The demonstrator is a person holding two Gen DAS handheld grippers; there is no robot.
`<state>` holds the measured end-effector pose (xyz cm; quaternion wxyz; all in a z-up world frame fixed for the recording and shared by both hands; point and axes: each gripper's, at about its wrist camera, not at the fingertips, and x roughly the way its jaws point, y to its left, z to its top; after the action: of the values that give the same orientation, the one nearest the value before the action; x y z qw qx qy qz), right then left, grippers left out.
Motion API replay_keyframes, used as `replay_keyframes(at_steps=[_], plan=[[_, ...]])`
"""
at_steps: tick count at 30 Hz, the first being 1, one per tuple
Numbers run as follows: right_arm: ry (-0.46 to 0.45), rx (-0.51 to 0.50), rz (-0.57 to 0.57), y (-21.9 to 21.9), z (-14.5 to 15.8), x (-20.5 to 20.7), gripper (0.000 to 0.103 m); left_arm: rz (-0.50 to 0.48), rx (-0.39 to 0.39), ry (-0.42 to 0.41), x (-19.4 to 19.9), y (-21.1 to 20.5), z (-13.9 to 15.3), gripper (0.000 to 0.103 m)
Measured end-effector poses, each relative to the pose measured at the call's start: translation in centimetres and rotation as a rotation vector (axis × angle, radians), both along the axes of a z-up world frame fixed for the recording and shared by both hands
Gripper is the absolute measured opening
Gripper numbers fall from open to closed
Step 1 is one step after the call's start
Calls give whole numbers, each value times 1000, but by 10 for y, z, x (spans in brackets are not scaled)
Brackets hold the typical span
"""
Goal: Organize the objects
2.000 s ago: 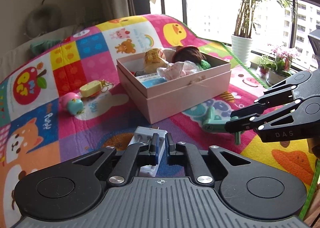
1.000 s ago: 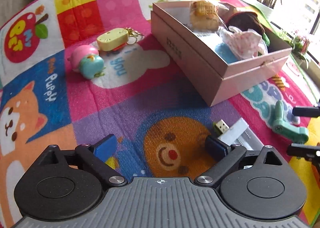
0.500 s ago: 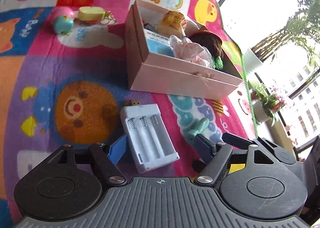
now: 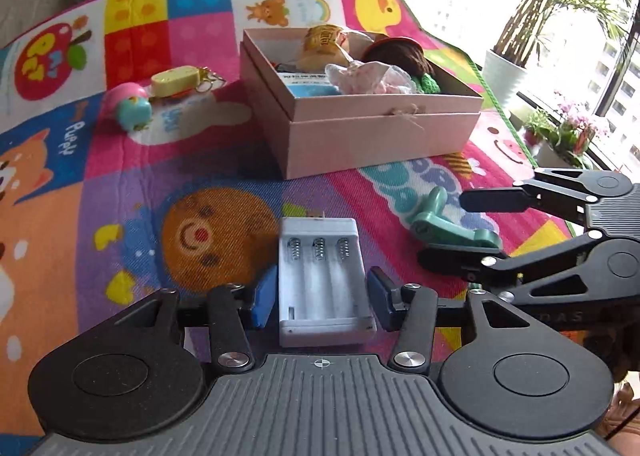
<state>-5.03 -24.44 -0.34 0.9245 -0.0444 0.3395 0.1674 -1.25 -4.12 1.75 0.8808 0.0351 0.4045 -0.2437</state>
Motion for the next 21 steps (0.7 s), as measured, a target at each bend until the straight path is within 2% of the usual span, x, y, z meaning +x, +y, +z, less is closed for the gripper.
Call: replay_keyframes(at_steps=[2, 4, 6, 8, 9, 15, 16, 17, 21], plan=[[15, -34, 18, 10, -3, 7, 58, 19, -24, 6, -3, 8, 0, 54], [45, -50, 22, 16, -6, 15, 53, 35, -43, 4, -5, 13, -1, 54], [45, -48, 26, 18, -5, 18, 40, 43, -60, 4, -7, 17, -2, 54], [44, -61, 23, 20, -3, 17, 16, 41, -73, 6, -9, 19, -1, 54], [39, -63, 24, 20, -1, 14, 11, 37, -79, 6, -9, 19, -1, 54], [-26, -43, 17, 10, 21, -13, 11, 13, -124, -16, -19, 22, 6, 53], [-31, -33, 11, 8, 24, -16, 2, 14, -137, -17, -19, 22, 8, 53], [-34, -20, 6, 5, 29, -19, 0, 14, -158, -18, -19, 23, 12, 53], [-69, 35, -21, -9, 47, -28, 0, 20, -225, -71, -7, 22, 36, 53]])
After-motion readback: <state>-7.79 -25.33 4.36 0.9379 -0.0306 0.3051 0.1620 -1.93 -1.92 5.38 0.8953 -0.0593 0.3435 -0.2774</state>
